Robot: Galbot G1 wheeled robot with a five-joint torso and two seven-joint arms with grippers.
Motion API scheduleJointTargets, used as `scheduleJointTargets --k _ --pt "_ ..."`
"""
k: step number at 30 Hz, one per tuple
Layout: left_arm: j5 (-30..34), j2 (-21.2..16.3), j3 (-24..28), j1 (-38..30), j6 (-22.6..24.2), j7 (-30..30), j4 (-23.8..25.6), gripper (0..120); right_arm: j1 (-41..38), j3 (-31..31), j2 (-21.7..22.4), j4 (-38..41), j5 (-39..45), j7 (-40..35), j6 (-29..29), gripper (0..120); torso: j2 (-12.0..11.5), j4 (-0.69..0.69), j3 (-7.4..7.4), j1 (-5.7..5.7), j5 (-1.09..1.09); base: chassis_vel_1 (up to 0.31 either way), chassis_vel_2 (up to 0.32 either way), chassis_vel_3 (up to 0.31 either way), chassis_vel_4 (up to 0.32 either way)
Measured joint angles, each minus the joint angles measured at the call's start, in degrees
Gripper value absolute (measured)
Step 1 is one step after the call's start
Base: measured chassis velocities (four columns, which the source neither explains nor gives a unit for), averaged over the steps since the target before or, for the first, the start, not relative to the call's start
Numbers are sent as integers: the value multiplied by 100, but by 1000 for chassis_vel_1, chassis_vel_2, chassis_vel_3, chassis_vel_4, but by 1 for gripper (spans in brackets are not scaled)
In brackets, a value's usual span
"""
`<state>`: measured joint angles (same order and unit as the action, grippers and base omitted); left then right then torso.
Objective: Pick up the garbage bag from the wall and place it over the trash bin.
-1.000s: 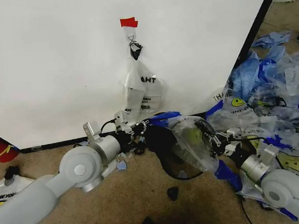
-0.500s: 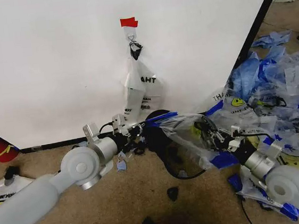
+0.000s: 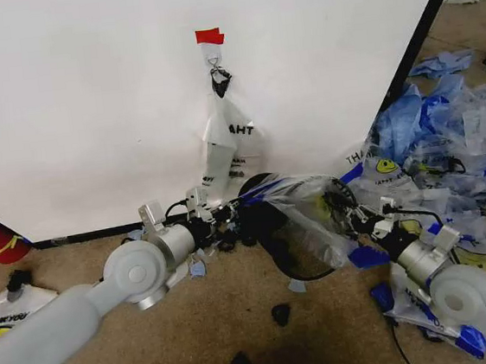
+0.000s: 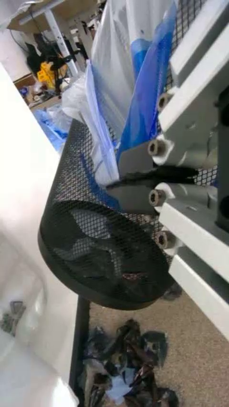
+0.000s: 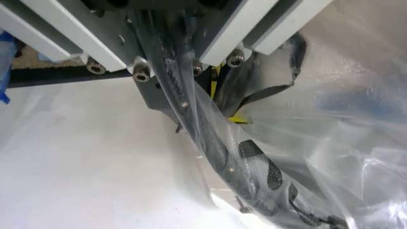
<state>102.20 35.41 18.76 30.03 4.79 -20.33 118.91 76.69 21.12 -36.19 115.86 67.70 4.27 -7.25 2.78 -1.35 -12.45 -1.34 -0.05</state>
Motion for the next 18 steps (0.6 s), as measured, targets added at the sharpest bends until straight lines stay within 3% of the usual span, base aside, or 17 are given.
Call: scheduleJointTargets --k 4,6,8,14,18 --pt "169 36 -219 54 -3 37 55 19 24 -37 -14 -16 -220 -6 13 0 0 0 0 0 -1 0 0 0 0" --pt "206 44 -268 70 -5 37 68 21 31 -50 -23 -22 -265 -2 17 0 0 0 0 0 0 0 0 0 0" --pt "272 66 -405 143 -5 8 126 33 48 -112 -66 -33 -401 10 22 0 0 0 0 0 -1 0 0 0 0" --pt "383 37 -745 383 30 -15 340 52 51 -233 -112 -35 -571 17 31 0 0 0 0 0 0 0 0 0 0" --pt "437 -90 -1031 639 273 -11 480 70 49 -250 -107 -35 -599 -3 43 0 0 0 0 0 -1 0 0 0 0"
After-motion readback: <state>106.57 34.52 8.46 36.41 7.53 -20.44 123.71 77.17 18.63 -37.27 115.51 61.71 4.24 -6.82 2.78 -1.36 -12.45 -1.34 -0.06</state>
